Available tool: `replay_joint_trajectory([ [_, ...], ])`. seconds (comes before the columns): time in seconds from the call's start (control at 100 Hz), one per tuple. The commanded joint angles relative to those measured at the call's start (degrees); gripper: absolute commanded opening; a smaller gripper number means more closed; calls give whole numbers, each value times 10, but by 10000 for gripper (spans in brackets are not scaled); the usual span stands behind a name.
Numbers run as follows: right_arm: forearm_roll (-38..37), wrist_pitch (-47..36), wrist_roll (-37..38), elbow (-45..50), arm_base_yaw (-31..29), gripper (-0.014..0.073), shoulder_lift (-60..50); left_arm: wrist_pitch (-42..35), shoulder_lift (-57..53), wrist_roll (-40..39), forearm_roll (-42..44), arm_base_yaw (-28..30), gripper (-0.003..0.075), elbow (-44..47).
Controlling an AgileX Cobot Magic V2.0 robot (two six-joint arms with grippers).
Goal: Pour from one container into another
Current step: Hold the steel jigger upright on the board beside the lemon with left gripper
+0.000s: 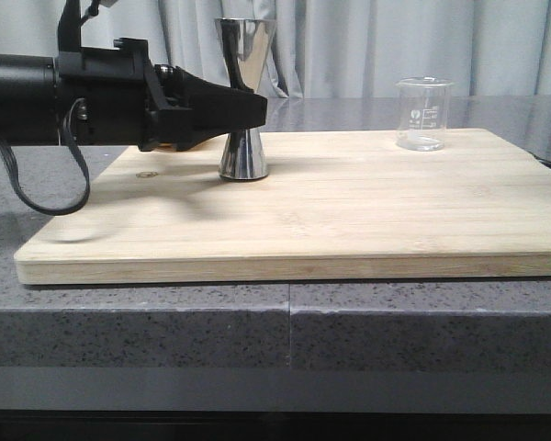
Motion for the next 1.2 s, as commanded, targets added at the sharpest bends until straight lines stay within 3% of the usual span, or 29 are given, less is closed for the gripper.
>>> replay_joint_trajectory([
  [0.0, 6, -37, 0, -13, 1, 495, -16, -43, -23, 1, -30, -1, -21, -11],
  [0.5, 6, -38, 0, -13, 1, 495, -16, -43, -23, 1, -37, -1, -16, -11],
  [0.79, 6, -38, 0, -13, 1, 495, -16, -43, -23, 1, -42, -1, 96, -11],
  [1.19, 6, -38, 0, -13, 1, 495, -16, -44, -23, 1, -34, -1, 106, -11],
])
